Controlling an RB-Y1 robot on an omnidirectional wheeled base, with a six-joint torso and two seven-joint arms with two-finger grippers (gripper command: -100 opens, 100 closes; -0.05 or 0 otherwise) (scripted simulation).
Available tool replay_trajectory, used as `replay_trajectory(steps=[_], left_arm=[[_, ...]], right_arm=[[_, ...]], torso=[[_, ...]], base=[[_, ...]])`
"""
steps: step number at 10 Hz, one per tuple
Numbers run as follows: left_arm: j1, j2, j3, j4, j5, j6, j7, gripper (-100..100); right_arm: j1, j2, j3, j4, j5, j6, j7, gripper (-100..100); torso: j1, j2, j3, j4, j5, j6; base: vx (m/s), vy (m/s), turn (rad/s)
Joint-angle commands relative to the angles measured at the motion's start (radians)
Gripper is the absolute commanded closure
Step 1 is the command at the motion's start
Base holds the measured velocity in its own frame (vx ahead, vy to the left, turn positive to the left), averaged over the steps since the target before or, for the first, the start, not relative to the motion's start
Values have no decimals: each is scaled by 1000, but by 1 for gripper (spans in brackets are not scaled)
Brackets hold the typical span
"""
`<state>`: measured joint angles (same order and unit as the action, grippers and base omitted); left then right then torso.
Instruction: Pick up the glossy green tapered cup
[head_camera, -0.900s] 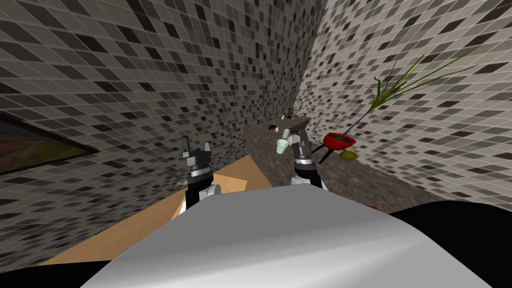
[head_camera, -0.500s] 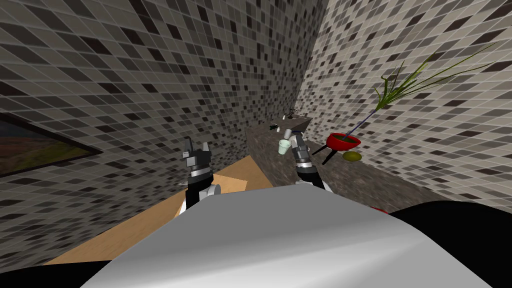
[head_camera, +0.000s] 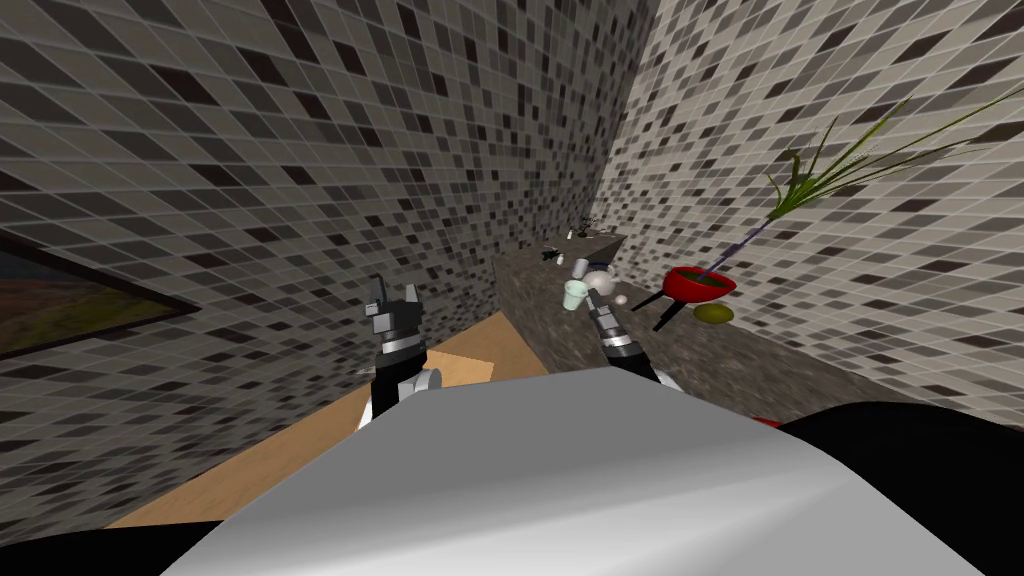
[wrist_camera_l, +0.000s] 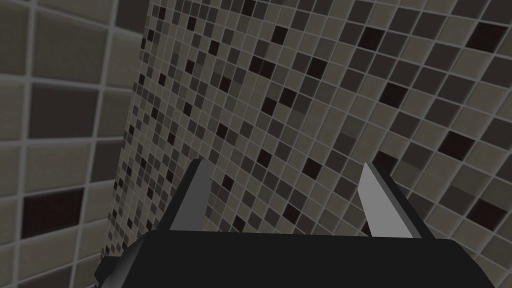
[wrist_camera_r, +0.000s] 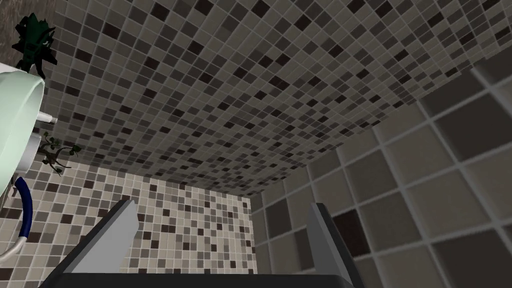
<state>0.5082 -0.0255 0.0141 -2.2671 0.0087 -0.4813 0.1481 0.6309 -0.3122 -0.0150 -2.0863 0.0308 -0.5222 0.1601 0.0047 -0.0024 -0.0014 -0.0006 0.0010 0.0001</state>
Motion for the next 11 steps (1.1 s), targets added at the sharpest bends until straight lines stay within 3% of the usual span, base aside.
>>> replay_trajectory(steps=[1, 2, 3, 4, 5, 7, 10, 11], left_arm=[[0, 0, 0, 0, 0, 0, 0, 0], [0, 0, 0, 0, 0, 0, 0, 0], [0, 0, 0, 0, 0, 0, 0, 0], [0, 0, 0, 0, 0, 0, 0, 0], [0, 0, 0, 0, 0, 0, 0, 0], [0, 0, 0, 0, 0, 0, 0, 0], [0, 0, 0, 0, 0, 0, 0, 0], [0, 0, 0, 0, 0, 0, 0, 0]], right_arm=[[29, -24, -1, 10, 5, -7, 8, -100], [51, -67, -15, 49, 6, -10, 12, -100], [51, -67, -15, 49, 6, -10, 12, -100], [74, -109, -29, 89, 7, -14, 16, -100], [74, -111, -29, 89, 7, -14, 16, -100], [126, -181, -57, 159, 11, -23, 25, -100], [154, -257, -72, 215, 14, -28, 30, -100], [182, -296, -87, 245, 17, -32, 35, -100]], torso=[[0, 0, 0, 0, 0, 0], [0, 1, 0, 0, 0, 0], [0, 1, 0, 0, 0, 0], [-1, 1, 0, 0, 0, 0], [-1, 1, 0, 0, 0, 0], [0, 1, 1, 0, 0, 0], [0, -1, 0, 0, 0, 0], [-1, 0, 0, 0, 0, 0]], base=[[26, 71, -16], [29, 74, -18], [26, 54, -15], [31, 60, -23], [24, 57, -16], [34, 98, -23], [45, 75, -13], [39, 76, -1]])
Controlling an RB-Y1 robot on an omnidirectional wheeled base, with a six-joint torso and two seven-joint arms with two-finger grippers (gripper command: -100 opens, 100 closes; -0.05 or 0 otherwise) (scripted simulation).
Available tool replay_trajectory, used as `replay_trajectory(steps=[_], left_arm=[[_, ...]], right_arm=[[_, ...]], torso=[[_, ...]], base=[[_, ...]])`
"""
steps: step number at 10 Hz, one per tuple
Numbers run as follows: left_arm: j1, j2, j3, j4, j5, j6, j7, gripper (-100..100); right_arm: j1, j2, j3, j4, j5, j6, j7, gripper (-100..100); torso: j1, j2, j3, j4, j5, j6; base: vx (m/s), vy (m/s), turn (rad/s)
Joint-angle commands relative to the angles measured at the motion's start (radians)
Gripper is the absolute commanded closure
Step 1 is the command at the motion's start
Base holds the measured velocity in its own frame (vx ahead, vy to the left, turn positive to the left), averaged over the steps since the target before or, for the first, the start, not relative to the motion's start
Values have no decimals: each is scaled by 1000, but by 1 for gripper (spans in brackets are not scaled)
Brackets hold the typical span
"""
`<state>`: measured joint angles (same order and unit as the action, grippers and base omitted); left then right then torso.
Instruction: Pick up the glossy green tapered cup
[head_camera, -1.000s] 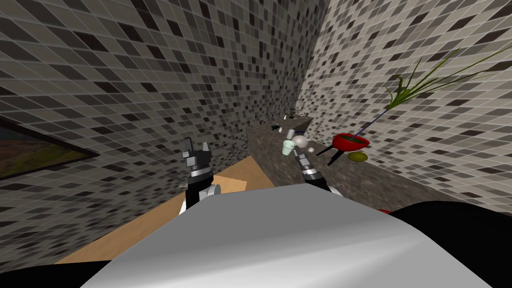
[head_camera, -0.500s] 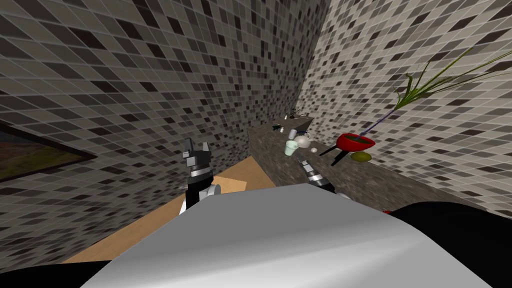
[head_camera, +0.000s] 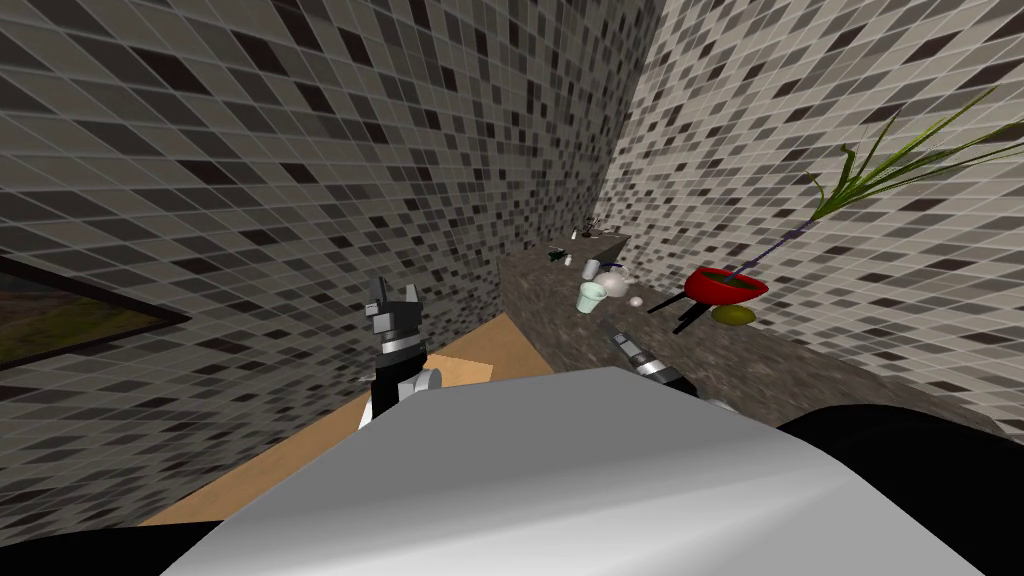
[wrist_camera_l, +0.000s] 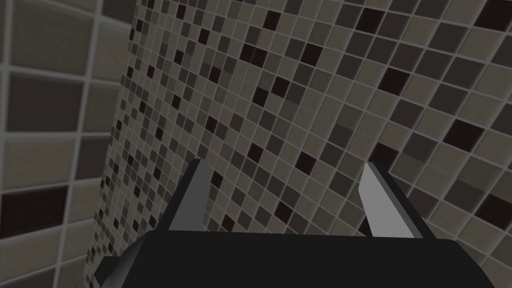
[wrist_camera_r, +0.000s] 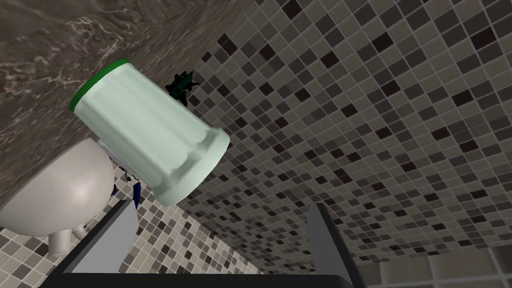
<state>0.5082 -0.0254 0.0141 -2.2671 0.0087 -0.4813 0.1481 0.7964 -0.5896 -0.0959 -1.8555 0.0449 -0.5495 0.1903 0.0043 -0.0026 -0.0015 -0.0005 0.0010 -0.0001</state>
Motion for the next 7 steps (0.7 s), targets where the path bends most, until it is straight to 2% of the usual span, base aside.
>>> replay_trajectory(steps=[1, 2, 3, 4, 5, 6, 7], left_arm=[[0, 0, 0, 0, 0, 0, 0, 0], [0, 0, 0, 0, 0, 0, 0, 0], [0, 0, 0, 0, 0, 0, 0, 0], [0, 0, 0, 0, 0, 0, 0, 0], [0, 0, 0, 0, 0, 0, 0, 0], [0, 0, 0, 0, 0, 0, 0, 0], [0, 0, 0, 0, 0, 0, 0, 0]], right_arm=[[17, -32, -7, 28, 3, -5, 5, -100], [46, -74, -22, 65, 6, -9, 11, -100], [46, -87, -22, 73, 6, -9, 11, -100], [75, -126, -38, 109, 10, -13, 16, -100], [75, -143, -38, 118, 10, -13, 16, -100], [105, -172, -54, 162, 14, -16, 23, -100], [105, -200, -54, 162, 14, -16, 23, -100]], torso=[[0, 0, 0, 0, 0, 0], [0, 0, 0, 0, 0, 0], [1, 1, 0, 0, 0, 0], [0, 1, 0, 0, 0, 0], [0, 0, 0, 0, 0, 0], [0, 0, 0, 0, 0, 0], [1, 0, 0, 0, 0, 0]], base=[[33, 68, -8], [29, 81, 6], [28, 74, -9], [39, 66, 12], [44, 67, 4], [37, 91, 19], [30, 80, 1]])
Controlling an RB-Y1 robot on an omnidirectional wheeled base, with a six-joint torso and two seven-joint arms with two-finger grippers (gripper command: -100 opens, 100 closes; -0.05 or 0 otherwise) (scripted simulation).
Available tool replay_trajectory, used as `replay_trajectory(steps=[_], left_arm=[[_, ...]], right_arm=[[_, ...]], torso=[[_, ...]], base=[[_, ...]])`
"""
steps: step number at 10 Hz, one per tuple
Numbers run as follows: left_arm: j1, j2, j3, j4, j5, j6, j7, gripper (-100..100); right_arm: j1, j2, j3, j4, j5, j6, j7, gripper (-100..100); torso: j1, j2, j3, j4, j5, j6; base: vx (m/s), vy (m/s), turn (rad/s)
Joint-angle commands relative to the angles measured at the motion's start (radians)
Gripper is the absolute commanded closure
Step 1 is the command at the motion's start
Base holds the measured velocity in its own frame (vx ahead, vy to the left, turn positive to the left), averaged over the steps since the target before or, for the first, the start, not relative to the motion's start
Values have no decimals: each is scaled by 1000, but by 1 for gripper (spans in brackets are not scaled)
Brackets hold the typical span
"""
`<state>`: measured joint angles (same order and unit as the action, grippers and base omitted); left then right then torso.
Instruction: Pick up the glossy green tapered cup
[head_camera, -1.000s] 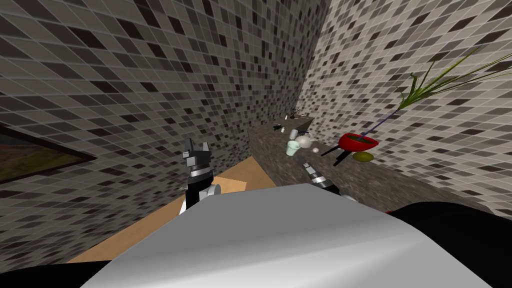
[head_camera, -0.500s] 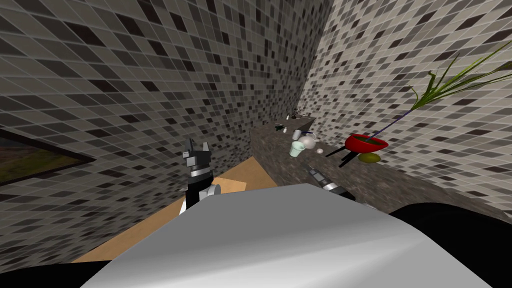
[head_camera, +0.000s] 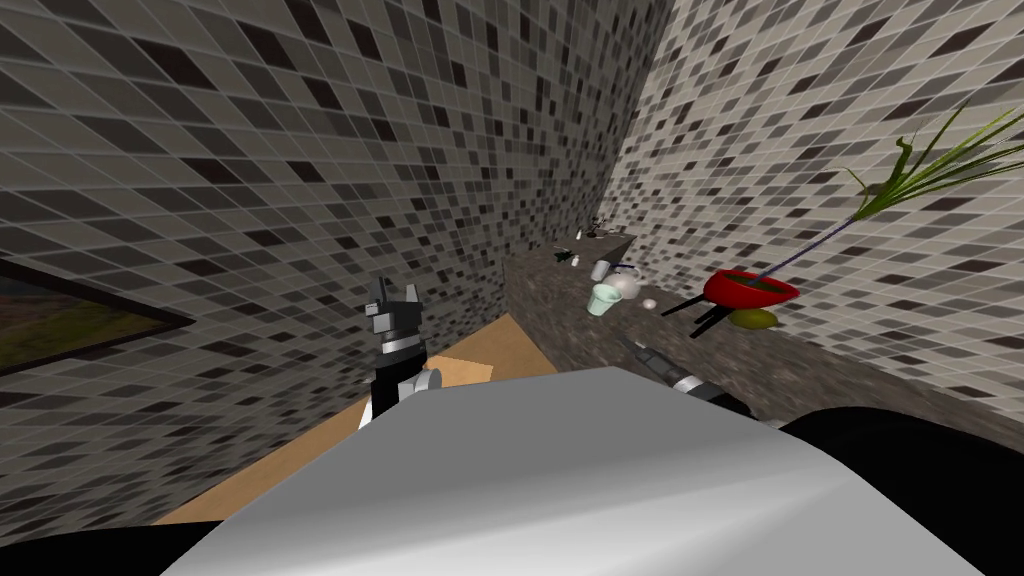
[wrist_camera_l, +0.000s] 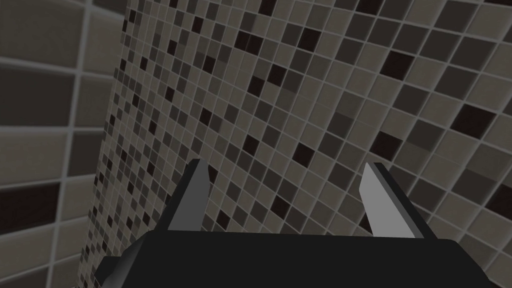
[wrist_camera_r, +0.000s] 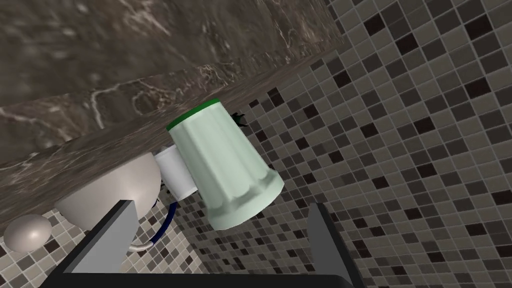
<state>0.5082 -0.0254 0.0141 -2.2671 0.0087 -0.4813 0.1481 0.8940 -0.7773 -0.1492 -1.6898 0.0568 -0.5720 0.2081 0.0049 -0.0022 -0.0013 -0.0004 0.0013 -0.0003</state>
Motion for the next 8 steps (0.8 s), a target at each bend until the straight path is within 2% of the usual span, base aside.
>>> replay_trajectory(steps=[1, 2, 3, 4, 5, 6, 7, 8], left_arm=[[0, 0, 0, 0, 0, 0, 0, 0], [0, 0, 0, 0, 0, 0, 0, 0], [0, 0, 0, 0, 0, 0, 0, 0], [0, 0, 0, 0, 0, 0, 0, 0], [0, 0, 0, 0, 0, 0, 0, 0], [0, 0, 0, 0, 0, 0, 0, 0], [0, 0, 0, 0, 0, 0, 0, 0], [0, 0, 0, 0, 0, 0, 0, 0]], right_arm=[[38, -50, -17, 41, 7, 3, 11, -100], [38, -70, -17, 41, 7, 3, 11, -100], [69, -107, -32, 84, 13, 0, 18, -100], [69, -128, -32, 84, 13, 0, 18, -100], [100, -157, -47, 122, 19, -4, 24, -100], [100, -182, -47, 127, 19, -4, 24, -100], [132, -213, -61, 168, 25, -7, 31, -100], [132, -242, -61, 168, 25, -7, 31, -100]], torso=[[0, 0, 0, 0, 0, 0], [0, -1, 0, 0, 0, 0], [-1, -1, 0, 0, 0, 0], [0, -1, -1, 0, 0, 0], [0, 0, 0, 0, 0, 0], [1, -1, 0, 0, 0, 0], [0, 0, 0, 0, 0, 0], [0, -1, 0, 0, 0, 0]], base=[[50, 89, 27], [41, 67, 9], [48, 83, 34], [36, 74, 13], [40, 96, 46], [31, 74, 21], [41, 80, 60], [42, 68, 18]])
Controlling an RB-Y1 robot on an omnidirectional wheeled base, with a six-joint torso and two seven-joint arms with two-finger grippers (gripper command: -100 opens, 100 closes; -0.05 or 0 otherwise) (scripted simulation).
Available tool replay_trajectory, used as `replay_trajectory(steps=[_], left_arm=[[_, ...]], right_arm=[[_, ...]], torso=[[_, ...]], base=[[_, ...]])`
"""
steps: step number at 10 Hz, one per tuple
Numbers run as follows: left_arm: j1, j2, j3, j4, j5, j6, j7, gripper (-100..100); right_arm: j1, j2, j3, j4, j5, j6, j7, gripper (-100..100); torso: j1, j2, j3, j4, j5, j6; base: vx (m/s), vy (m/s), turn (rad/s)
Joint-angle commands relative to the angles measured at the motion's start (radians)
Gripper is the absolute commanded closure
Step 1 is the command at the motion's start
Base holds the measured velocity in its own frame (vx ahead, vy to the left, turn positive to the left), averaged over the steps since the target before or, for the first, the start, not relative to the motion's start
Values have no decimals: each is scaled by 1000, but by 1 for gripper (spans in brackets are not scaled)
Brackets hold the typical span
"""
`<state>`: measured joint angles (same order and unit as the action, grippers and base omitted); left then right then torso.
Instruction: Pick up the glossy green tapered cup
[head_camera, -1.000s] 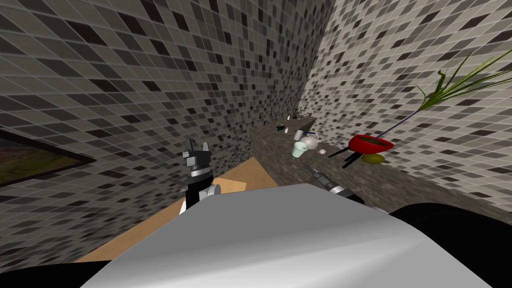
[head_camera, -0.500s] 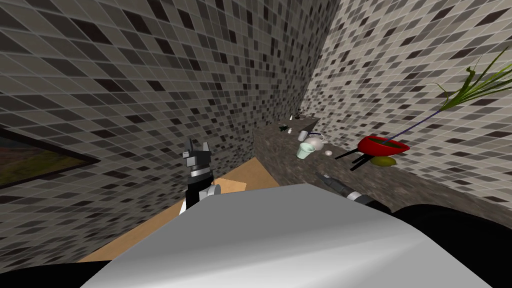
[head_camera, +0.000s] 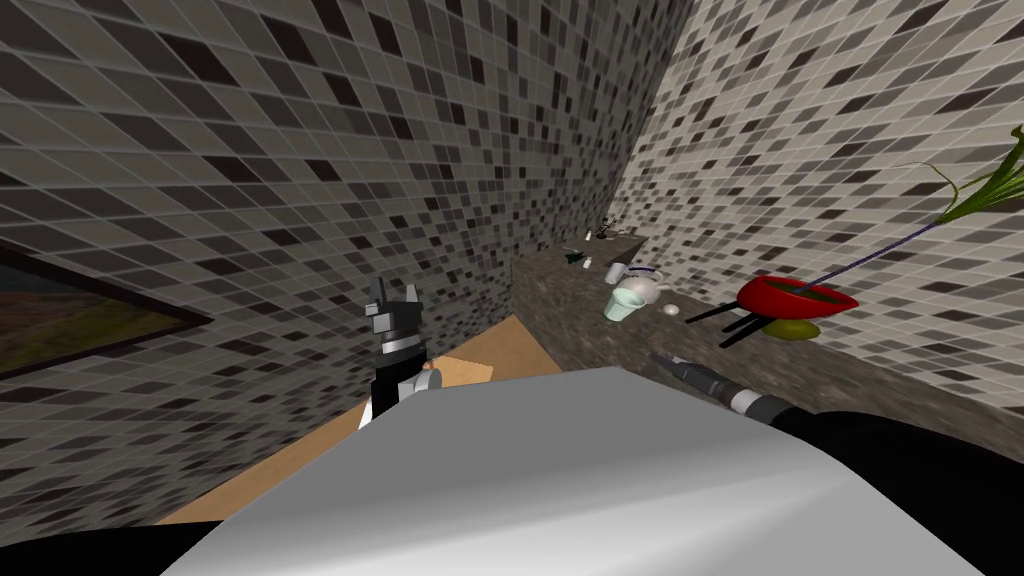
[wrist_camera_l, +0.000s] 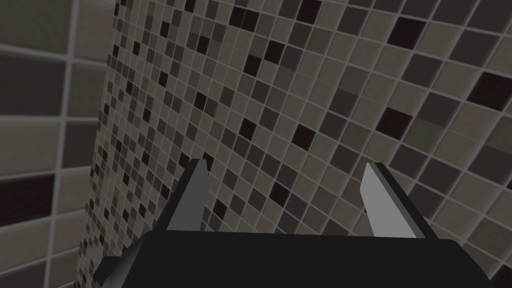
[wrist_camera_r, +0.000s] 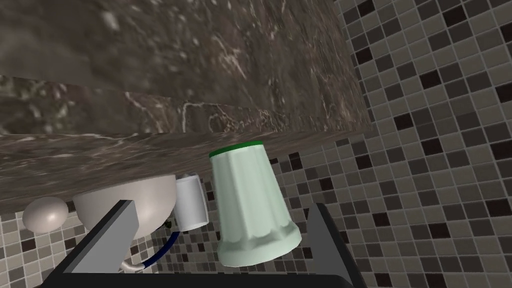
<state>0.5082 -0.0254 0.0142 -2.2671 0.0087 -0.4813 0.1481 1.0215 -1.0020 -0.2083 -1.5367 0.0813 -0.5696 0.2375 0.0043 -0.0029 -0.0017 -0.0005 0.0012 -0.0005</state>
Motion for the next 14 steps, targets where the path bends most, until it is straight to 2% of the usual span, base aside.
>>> replay_trajectory(steps=[1, 2, 3, 4, 5, 6, 7, 8, 9, 10, 11, 12, 14], left_arm=[[0, 0, 0, 0, 0, 0, 0, 0], [0, 0, 0, 0, 0, 0, 0, 0], [0, 0, 0, 0, 0, 0, 0, 0], [0, 0, 0, 0, 0, 0, 0, 0], [0, 0, 0, 0, 0, 0, 0, 0], [0, 0, 0, 0, 0, 0, 0, 0], [0, 0, 0, 0, 0, 0, 0, 0], [0, 0, 0, 0, 0, 0, 0, 0], [0, 0, 0, 0, 0, 0, 0, 0], [0, 0, 0, 0, 0, 0, 0, 0], [0, 0, 0, 0, 0, 0, 0, 0], [0, 0, 0, 0, 0, 0, 0, 0], [0, 0, 0, 0, 0, 0, 0, 0]], right_arm=[[35, -50, -16, 50, 8, -12, 9, -100], [35, -74, -16, 55, 8, -12, 9, -100], [66, -112, -31, 95, 14, -14, 16, -100], [66, -129, -31, 95, 14, -14, 16, -100], [96, -164, -45, 135, 22, -15, 23, -100], [96, -184, -45, 135, 22, -15, 23, -100], [125, -217, -60, 173, 29, -17, 31, -100], [125, -236, -60, 173, 29, -17, 31, -100], [154, -272, -74, 210, 36, -17, 38, -100], [154, -286, -74, 210, 36, -17, 38, -100], [181, -322, -88, 246, 44, -18, 45, -100], [181, -335, -88, 246, 44, -18, 45, -100], [235, -404, -114, 313, 59, -18, 60, -100]], torso=[[0, 0, 0, 0, 0, 0], [1, 0, 0, 0, 0, 0], [0, 0, 0, 0, 0, 0], [1, -1, 0, 0, 0, 0], [0, 0, 0, 0, 0, 0], [0, -1, 0, 0, 0, 0], [-1, 0, 0, 0, 0, 0], [0, 0, 0, 0, 0, 0], [0, 0, 0, 0, 0, 0], [0, 0, 0, 0, 0, 0], [0, 0, 0, 0, 0, 0], [0, 0, 0, 0, 0, 0], [0, 0, 0, 0, 0, 0]], base=[[48, 80, 53], [34, 71, 29], [52, 91, 80], [48, 72, 26], [49, 66, 72], [37, 53, 35], [46, 74, 67], [36, 64, 37], [42, 69, 77], [41, 60, 43], [39, 73, 86], [40, 61, 45], [61, 81, 108]])
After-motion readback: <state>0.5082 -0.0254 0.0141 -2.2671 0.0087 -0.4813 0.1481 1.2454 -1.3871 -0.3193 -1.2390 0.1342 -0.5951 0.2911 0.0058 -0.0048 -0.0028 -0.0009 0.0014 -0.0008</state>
